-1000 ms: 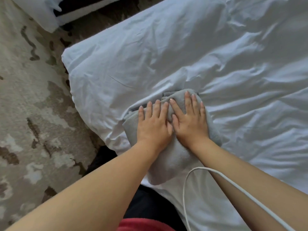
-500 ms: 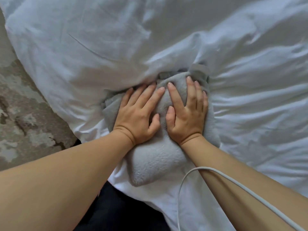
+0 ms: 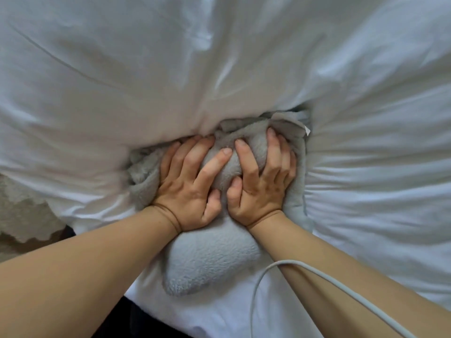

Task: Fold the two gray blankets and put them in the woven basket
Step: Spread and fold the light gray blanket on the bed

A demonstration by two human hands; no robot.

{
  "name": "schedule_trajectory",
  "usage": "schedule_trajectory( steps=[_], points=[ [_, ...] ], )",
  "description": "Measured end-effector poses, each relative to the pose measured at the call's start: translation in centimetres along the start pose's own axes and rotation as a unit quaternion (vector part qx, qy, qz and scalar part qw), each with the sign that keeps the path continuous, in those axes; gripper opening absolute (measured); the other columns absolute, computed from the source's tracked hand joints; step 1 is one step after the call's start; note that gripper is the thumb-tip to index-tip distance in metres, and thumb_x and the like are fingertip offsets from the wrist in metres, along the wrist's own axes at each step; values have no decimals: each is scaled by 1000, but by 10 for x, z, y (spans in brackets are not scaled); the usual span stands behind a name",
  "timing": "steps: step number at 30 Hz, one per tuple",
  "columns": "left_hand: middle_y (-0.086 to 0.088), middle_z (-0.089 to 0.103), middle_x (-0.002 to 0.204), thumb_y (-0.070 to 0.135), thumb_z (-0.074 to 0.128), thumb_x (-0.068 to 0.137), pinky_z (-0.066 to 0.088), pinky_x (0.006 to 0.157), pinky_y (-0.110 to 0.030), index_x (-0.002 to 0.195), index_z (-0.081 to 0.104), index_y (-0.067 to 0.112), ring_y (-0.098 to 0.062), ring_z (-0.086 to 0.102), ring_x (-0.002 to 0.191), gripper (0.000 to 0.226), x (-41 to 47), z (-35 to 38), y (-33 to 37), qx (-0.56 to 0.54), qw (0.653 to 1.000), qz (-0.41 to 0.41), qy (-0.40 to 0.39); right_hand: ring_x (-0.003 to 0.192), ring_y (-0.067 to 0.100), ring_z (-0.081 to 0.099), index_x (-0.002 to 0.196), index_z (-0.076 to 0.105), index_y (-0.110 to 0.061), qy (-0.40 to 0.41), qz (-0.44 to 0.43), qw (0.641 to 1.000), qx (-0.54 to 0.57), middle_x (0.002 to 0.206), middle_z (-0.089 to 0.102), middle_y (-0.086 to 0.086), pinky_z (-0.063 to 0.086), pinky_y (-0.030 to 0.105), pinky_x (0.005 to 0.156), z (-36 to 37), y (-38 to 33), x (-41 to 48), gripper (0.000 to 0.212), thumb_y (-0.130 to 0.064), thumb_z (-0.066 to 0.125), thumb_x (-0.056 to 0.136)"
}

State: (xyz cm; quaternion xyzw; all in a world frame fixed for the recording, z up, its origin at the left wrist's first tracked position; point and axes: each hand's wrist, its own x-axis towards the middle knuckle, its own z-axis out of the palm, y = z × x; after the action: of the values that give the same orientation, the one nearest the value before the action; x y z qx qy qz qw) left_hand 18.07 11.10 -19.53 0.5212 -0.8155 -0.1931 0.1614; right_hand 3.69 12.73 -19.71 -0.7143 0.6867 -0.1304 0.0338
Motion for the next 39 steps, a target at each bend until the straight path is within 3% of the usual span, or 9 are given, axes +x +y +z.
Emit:
schedule_trajectory(
  steps=[3, 11, 14, 21, 27, 30, 33, 36, 39],
  points=[
    [-13, 36, 131, 35, 39, 77, 18, 109, -40, 129, 41, 16, -31, 39, 121, 56, -2, 10, -1, 6, 1000, 4, 17, 126, 34, 34, 127, 42, -23, 0, 3, 1000, 3, 136, 33, 18, 29, 48, 106, 7, 3, -1, 45, -39, 21, 91],
    [-13, 35, 132, 35, 41, 76, 18, 109, -40, 130, 39, 16, -31, 37, 122, 57, -4, 10, 0, -11, 1000, 2, 19, 125, 35, 36, 126, 43, -22, 11, 3, 1000, 4, 134, 37, 18, 32, 50, 104, 3, -1, -1, 45, -36, 32, 85],
    [-22, 48, 133, 35, 42, 77, 22, 105, -43, 131, 39, 15, -31, 35, 121, 58, -2, -2, 3, -15, 1000, -1, 0, 126, 36, 37, 128, 44, -23, 3, 16, 1000, -13, 135, 45, 24, 33, 52, 105, -7, -6, 2, 47, -35, 34, 84],
    [-17, 50, 136, 40, 37, 77, 25, 105, -42, 138, 49, 14, -35, 48, 122, 67, 11, -71, 25, 7, 986, -42, -163, 128, 39, 47, 130, 59, -21, -77, 90, 992, -43, 141, 47, 22, 34, 52, 107, -63, -28, 12, 52, -35, 39, 84],
    [-20, 21, 154, 25, 44, 82, 11, 116, -50, 148, 29, 16, -31, 19, 144, 69, 30, -128, 50, 30, 970, 45, -236, 139, 34, 35, 143, 43, -17, -96, 226, 969, 39, 151, 37, 15, 23, 49, 114, -125, -48, 16, 54, -32, 45, 91],
    [-18, 2, 158, 20, 42, 83, -10, 115, -52, 152, 14, 18, -30, 0, 147, 74, 39, -141, 72, 89, 944, 165, -272, 140, 33, 33, 144, 40, -10, 8, 412, 909, 56, 151, 35, 17, 24, 47, 113, -151, -50, -2, 52, -25, 49, 95],
    [-14, -11, 159, 19, 40, 86, -17, 112, -53, 152, 10, 18, -30, -12, 146, 72, 51, -136, 103, 137, 912, 272, -274, 142, 30, 28, 146, 36, -10, 87, 625, 772, 70, 154, 29, 18, 20, 39, 115, -163, -52, -27, 51, -21, 45, 97],
    [-9, -6, 161, 23, 40, 89, -18, 111, -52, 151, 17, 18, -28, -10, 147, 66, 58, -118, 132, 146, 879, 354, -283, 141, 32, 27, 149, 30, -12, 122, 753, 629, 149, 155, 23, 19, 23, 36, 113, -159, -57, -50, 50, -21, 39, 100],
    [-9, 5, 161, 32, 32, 92, -16, 112, -50, 150, 21, 19, -27, -5, 148, 61, 67, -98, 137, 149, 865, 367, -309, 143, 27, 24, 150, 26, -14, 128, 754, 610, 207, 157, 21, 15, 22, 32, 113, -146, -67, -59, 50, -24, 35, 102]
  ],
)
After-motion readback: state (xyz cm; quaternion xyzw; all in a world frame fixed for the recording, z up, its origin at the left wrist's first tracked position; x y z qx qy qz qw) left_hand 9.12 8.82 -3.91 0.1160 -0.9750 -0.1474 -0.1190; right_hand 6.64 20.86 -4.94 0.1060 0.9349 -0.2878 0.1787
